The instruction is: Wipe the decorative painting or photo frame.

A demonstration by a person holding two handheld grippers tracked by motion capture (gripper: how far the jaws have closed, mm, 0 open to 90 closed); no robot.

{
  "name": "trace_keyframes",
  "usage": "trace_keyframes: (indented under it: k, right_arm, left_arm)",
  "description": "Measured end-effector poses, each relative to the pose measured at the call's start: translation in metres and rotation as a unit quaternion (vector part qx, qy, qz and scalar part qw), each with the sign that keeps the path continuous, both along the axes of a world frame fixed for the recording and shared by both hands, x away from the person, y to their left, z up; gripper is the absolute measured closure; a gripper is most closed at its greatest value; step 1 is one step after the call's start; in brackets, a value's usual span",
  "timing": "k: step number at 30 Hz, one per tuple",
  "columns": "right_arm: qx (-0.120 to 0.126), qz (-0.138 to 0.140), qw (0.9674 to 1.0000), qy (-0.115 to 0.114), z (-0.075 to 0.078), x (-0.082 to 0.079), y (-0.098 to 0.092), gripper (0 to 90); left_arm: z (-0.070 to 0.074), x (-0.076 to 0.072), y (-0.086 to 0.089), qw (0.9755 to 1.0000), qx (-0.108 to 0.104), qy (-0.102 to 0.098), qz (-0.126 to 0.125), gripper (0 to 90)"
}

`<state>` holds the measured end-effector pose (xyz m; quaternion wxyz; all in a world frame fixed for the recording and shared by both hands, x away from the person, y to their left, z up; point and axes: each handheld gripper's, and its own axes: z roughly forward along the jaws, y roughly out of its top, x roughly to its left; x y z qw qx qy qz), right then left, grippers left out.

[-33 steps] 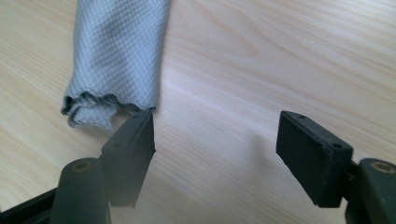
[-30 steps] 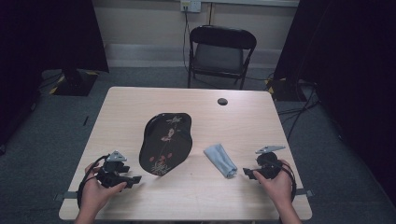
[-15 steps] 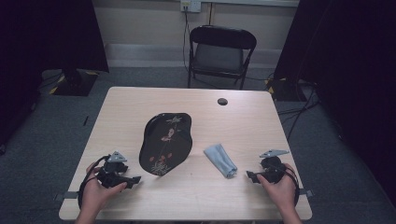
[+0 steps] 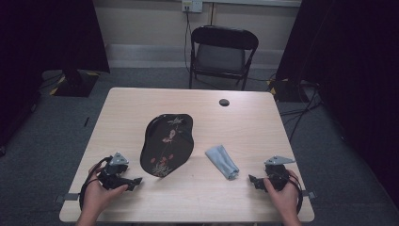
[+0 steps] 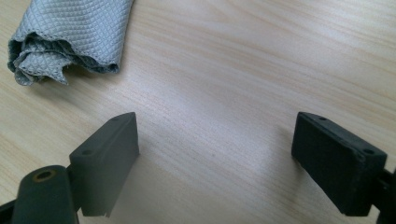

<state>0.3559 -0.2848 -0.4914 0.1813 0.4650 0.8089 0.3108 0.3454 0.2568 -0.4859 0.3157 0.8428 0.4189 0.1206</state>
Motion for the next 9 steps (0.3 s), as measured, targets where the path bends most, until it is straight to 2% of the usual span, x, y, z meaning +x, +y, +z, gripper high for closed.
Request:
trace_keyframes:
  k: [6,9]
  right_arm:
    - [0.002,-0.001,1.0,-0.005,-0.001,-0.0018,-0.0003,14.4]
    - [0.009,-0.001,0.9998,-0.019,-0.0037,-0.0043,-0.0019,14.2]
  left_arm:
    - [-0.0009,0.0011,-0.0017,1.0,0.0,-0.004,0.001,17.9]
    - [-0.0014,0.0017,-0.0024,1.0,0.003,-0.006,0.0,17.0]
